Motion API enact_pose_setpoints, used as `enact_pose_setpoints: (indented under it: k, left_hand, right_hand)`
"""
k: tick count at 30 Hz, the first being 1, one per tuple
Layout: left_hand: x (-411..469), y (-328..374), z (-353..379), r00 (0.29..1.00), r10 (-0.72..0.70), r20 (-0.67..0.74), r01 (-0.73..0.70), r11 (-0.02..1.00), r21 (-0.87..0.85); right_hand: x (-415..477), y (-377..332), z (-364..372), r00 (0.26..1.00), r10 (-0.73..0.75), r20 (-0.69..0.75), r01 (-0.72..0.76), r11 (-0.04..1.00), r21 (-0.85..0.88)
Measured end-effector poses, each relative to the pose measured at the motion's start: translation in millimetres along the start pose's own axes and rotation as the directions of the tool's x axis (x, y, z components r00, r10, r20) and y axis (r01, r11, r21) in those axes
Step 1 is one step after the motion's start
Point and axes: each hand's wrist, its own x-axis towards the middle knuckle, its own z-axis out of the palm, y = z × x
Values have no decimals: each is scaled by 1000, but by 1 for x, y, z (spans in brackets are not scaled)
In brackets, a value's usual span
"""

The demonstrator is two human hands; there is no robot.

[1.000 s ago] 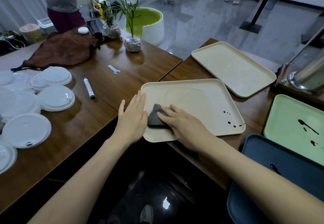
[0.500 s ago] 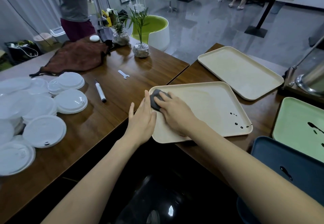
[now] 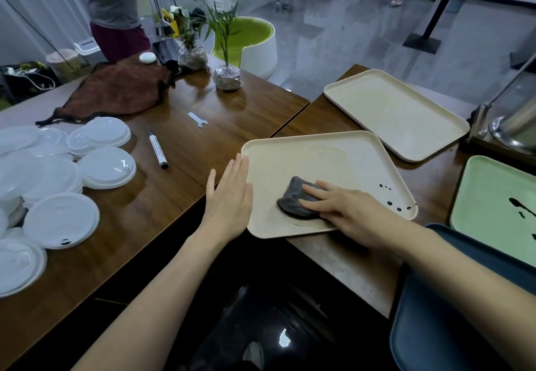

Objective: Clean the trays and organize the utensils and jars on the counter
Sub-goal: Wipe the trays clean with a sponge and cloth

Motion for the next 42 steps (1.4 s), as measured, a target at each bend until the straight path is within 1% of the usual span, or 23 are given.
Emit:
enact_pose_setpoints:
  k: [3, 4, 7, 8, 10, 12, 13, 15, 17, 19, 22, 24, 26, 27, 29, 31, 33, 34, 36, 39, 42]
  left_hand:
    - [3, 2, 0, 1000, -5, 17, 4, 999, 33]
    - [4, 3, 0, 1000, -7, 30, 6, 999, 46]
    - [5, 2, -2, 999, -12, 32, 8, 994, 113]
    - [5, 1, -3, 999, -6, 32, 2, 992, 130]
    - [6, 0, -3, 999, 4, 33, -8, 993, 118]
    - [5, 1, -4, 999, -2, 34, -1, 997, 71]
    - [5, 2, -5, 999, -5, 32, 3, 998, 55]
    - [4, 4, -7, 999, -10, 32, 8, 999, 38]
    - [4, 6, -6, 999, -14, 32, 14, 1000, 28]
    - [3, 7, -6, 999, -18, 30, 17, 999, 27]
    - [4, 7, -7, 999, -11, 36, 10, 999, 33]
    - [4, 7, -8, 999, -3, 48, 1, 999, 43]
    - [4, 7, -10, 998, 4, 58, -6, 999, 46]
    - [4, 7, -10, 998, 4, 59, -6, 999, 32]
    - [3, 7, -9, 999, -8, 50, 8, 1000, -4]
    - [3, 6, -7, 999, -14, 31, 15, 1000, -16]
    - [4, 6, -5, 1000, -14, 17, 15, 1000, -18]
    - [3, 6, -4, 1000, -14, 13, 14, 1000, -17]
    - [3, 7, -3, 1000, -11, 4, 11, 1000, -8]
    - [3, 7, -5, 1000, -8, 12, 8, 1000, 8]
    - [3, 5, -6, 999, 6, 41, -8, 999, 42]
  right_hand:
    - [-5, 1, -6, 1000, 7, 24, -7, 1000, 2]
    - [0, -11, -4, 1000, -17, 20, 17, 1000, 2]
    - [17, -53, 20, 985, -171, -2, 171, 985, -25]
    - [20, -60, 28, 981, -195, -15, 195, 980, -41]
    - [16, -56, 33, 979, -199, -44, 195, 978, -72]
    - [0, -36, 27, 984, -165, -73, 161, 985, -57]
    - [-10, -25, 22, 989, -123, -85, 121, 992, -29]
    - [-31, -2, 13, 997, 7, -83, -5, 1000, 17]
    - [-45, 9, 8, 991, 85, -107, -83, 996, 14]
    - [-42, -1, 10, 990, 68, -126, -73, 997, -36]
    - [-10, -36, 22, 996, -20, -90, 10, 993, -116]
    - [12, -57, 32, 994, -60, -94, 43, 983, -178]
    - [16, -61, 36, 988, -91, -122, 61, 972, -226]
    - [10, -55, 36, 988, -91, -121, 63, 974, -219]
    - [-12, -33, 27, 993, -55, -108, 40, 990, -137]
    - [-35, -6, 14, 994, 56, -93, -61, 997, -51]
    - [-49, 7, 2, 986, 141, -95, -143, 989, -22]
    - [-49, 4, 1, 983, 144, -113, -148, 989, -29]
    - [-39, -15, 7, 984, 88, -154, -95, 995, -39]
    - [-8, -57, 27, 986, -38, -163, 30, 998, -54]
    - [9, -74, 37, 984, -74, -165, 62, 995, -79]
